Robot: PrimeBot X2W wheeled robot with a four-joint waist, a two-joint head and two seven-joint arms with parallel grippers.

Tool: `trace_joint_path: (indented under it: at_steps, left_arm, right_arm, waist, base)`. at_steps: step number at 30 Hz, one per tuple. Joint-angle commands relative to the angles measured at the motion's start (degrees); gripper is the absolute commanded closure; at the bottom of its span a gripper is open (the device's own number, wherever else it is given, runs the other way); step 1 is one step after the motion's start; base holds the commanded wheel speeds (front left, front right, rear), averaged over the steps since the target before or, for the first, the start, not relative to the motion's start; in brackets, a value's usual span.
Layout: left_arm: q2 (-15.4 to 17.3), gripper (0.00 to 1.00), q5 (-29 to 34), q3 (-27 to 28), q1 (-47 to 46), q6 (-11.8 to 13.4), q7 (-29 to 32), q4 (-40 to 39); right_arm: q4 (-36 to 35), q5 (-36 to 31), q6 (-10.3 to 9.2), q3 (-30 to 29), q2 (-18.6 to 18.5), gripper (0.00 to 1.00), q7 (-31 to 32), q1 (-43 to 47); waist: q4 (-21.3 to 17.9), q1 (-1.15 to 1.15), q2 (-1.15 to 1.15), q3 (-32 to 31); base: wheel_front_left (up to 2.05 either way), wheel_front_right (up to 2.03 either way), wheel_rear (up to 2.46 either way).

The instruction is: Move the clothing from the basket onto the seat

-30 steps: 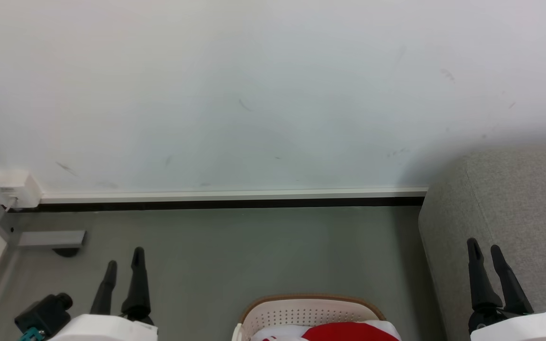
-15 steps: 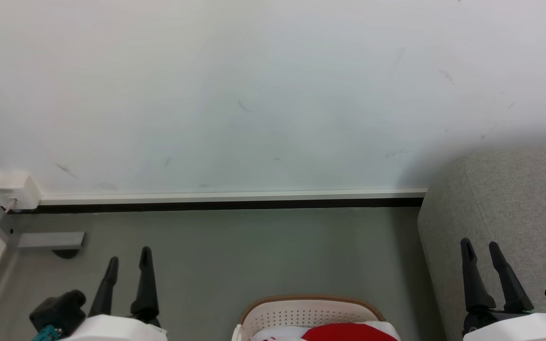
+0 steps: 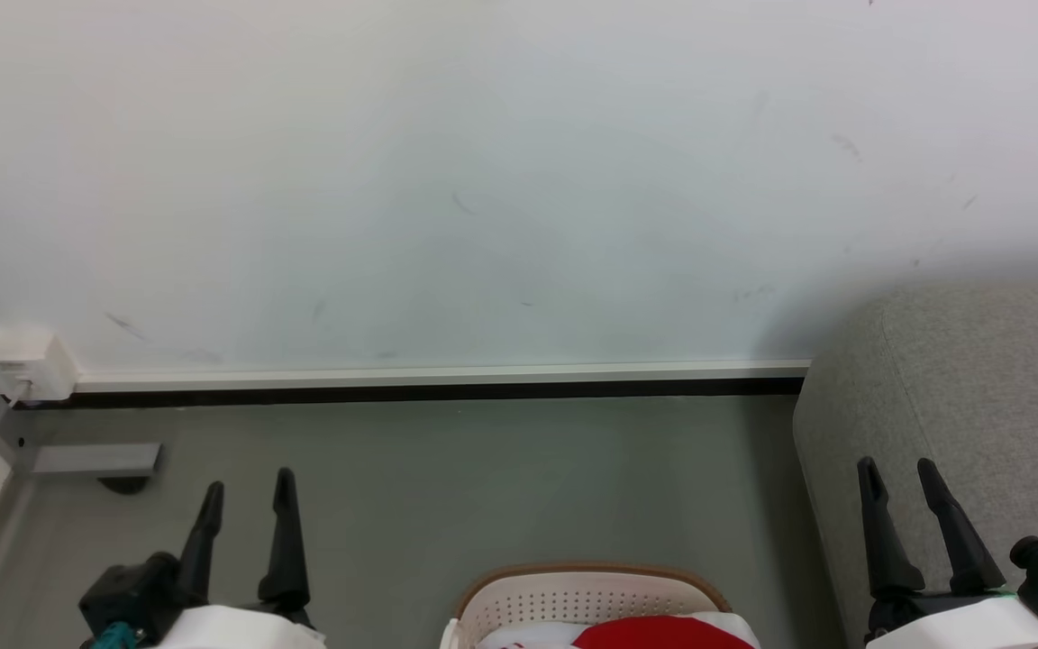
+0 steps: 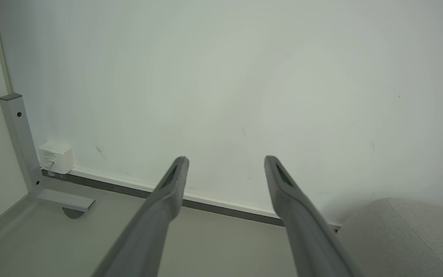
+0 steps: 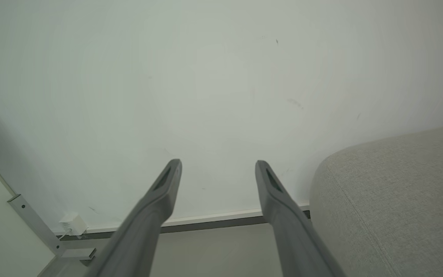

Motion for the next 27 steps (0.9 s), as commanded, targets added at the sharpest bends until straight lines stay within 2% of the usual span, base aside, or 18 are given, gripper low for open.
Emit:
trace_joint_path:
  at_steps: [1, 27]
  left_arm:
    - [0.6, 0.0, 2.0, 0.0, 0.2, 0.2, -0.5, -0.7]
    - [0.8, 0.0, 14.8, -1.4, 0.8, 1.5, -3.6, -1.0]
  right_arm:
    - [0.0, -1.5, -0.08, -0.3, -0.1, 0.0, -0.5, -1.1]
    - [0.4, -13.7, -0.11, -1.2, 1.5, 0.0, -1.5, -1.3]
  waist:
    - [0.0, 0.0, 0.0, 0.0]
    - [-0.4, 0.0, 0.0, -0.1]
  base:
    - [0.0, 0.0, 0.0]
    - [0.0, 0.0, 0.0]
